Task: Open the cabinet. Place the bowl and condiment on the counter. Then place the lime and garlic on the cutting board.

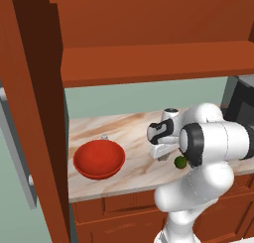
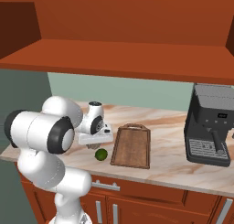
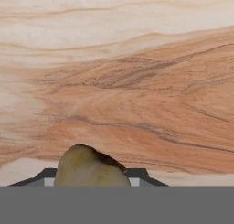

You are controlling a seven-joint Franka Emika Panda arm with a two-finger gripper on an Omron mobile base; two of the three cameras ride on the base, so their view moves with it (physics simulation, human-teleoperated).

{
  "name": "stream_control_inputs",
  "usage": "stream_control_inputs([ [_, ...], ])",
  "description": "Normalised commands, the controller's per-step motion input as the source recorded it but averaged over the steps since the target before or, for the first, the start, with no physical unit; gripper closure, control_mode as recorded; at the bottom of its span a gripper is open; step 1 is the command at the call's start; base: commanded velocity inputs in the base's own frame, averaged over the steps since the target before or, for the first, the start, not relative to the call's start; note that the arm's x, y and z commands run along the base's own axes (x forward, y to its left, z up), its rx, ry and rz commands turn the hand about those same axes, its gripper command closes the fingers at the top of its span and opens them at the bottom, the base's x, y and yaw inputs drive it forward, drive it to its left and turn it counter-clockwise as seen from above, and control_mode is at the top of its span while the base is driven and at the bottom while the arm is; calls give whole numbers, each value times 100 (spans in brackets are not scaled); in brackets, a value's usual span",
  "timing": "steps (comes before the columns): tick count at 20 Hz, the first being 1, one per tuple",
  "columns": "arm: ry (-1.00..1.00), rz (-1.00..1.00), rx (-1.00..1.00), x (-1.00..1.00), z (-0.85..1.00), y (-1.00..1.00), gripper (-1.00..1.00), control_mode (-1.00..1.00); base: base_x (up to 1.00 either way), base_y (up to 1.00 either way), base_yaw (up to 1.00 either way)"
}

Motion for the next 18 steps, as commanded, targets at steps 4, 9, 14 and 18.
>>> stream_control_inputs([
  [4,0,0,0,0,-8,-32,100,-100,0,0,0],
  [9,-7,-3,0,-1,18,-7,100,-100,0,0,0],
  [14,-22,-5,0,-13,22,0,100,-100,0,0,0],
  [18,-13,-6,0,-16,21,0,100,-100,0,0,0],
])
